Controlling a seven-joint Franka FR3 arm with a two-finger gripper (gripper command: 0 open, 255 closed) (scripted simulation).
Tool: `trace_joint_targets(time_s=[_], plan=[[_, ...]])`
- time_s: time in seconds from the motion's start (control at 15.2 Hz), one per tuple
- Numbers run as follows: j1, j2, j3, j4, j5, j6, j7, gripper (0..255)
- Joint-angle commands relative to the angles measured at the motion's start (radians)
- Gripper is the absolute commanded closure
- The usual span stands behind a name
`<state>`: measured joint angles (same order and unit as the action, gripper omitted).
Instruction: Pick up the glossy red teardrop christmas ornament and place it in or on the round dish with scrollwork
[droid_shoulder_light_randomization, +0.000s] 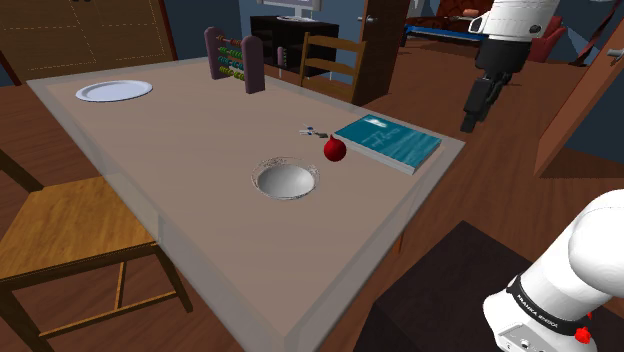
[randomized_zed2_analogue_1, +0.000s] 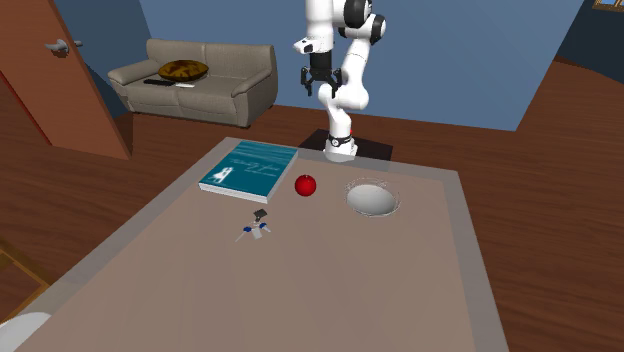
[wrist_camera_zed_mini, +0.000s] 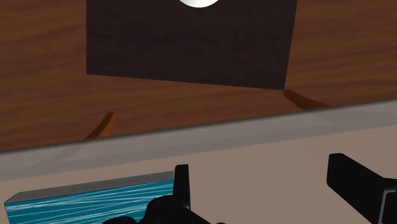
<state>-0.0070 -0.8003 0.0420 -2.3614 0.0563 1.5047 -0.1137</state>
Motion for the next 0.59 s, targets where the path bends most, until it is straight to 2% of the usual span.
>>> trace_joint_targets(time_s=[0.0, 0.53], plan=[[0.0, 0.0, 0.0, 0.0, 0.0, 0.0, 0.0, 0], [0.001, 0.127, 0.071, -0.104, 0.053, 0.374, 0.087, 0]])
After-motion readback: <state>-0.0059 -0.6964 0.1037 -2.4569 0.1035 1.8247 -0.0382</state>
